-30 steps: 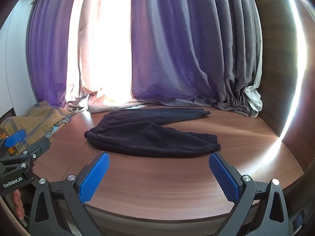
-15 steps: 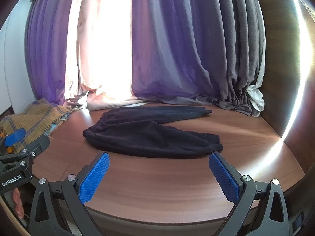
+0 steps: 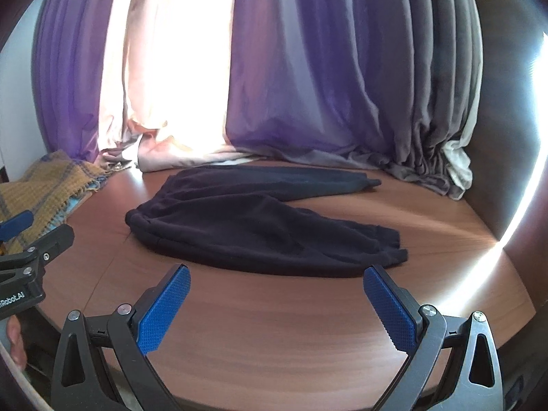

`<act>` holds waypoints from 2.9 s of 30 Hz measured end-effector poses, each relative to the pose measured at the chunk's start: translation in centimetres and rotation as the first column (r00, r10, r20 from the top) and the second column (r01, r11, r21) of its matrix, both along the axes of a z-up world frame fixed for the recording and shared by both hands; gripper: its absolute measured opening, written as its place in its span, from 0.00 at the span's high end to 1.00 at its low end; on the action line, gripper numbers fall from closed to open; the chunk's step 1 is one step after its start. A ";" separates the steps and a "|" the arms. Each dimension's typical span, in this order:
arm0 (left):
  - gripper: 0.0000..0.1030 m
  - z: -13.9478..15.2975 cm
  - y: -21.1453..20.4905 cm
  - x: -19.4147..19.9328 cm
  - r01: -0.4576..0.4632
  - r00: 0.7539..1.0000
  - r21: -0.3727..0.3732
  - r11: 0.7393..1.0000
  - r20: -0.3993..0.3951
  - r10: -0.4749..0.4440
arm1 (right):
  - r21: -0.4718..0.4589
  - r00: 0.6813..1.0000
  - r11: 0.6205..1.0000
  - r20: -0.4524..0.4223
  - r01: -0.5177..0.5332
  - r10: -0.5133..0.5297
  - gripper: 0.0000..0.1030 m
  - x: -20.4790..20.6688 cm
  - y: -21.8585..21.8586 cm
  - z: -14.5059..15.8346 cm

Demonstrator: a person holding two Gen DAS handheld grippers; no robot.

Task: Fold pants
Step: 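Move both tools to the waistband and close both grippers on it, then lift the waistband with both grippers and fold it over toward the cuffs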

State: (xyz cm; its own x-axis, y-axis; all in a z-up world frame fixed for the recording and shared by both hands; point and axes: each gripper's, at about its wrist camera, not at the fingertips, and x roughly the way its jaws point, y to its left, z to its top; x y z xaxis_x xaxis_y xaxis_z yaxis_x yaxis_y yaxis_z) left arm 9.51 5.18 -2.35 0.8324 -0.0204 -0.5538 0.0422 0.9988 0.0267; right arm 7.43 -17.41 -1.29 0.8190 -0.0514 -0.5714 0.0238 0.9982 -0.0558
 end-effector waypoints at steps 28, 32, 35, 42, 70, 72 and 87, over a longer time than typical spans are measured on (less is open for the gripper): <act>0.10 -8.8 2.0 14.1 -0.013 0.970 -0.015 1.000 -0.243 0.009 | 0.151 0.946 0.946 -0.198 0.287 -0.255 0.01 12.3 -2.1 -7.7; 0.11 -9.6 1.9 15.5 -0.035 0.963 -0.025 0.999 -0.268 0.027 | 0.176 0.922 0.920 -0.238 0.349 -0.304 0.04 13.4 -3.6 -9.4; 0.15 -10.3 1.5 16.5 -0.038 0.953 -0.037 0.999 -0.301 0.025 | 0.205 0.904 0.898 -0.270 0.390 -0.332 0.07 13.8 -4.5 -10.5; 0.17 -11.7 0.7 17.7 -0.050 0.939 -0.034 0.998 -0.341 0.036 | 0.207 0.882 0.879 -0.301 0.431 -0.362 0.12 14.2 -5.3 -12.0; 0.76 -13.1 -1.1 18.4 -0.038 0.932 -0.069 0.997 -0.363 0.011 | 0.271 0.890 0.866 -0.312 0.419 -0.333 0.86 15.9 -7.8 -12.3; 0.78 -12.8 -1.1 18.3 -0.038 0.935 -0.075 0.996 -0.355 0.009 | 0.268 0.898 0.874 -0.295 0.406 -0.327 0.88 15.9 -7.9 -11.7; 0.82 -7.9 -0.6 14.4 -0.036 0.953 -0.104 0.994 -0.303 0.003 | 0.249 0.952 0.923 -0.163 0.294 -0.259 0.91 13.0 -7.1 -5.7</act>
State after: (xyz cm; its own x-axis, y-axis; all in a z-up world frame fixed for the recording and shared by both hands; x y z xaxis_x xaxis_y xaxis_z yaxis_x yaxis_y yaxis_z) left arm 23.93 4.59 -10.29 0.6278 -0.0783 -0.7745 0.0120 0.9958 -0.0910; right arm 20.39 -24.49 -7.00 0.7153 -0.0969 -0.6920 0.3110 0.9310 0.1911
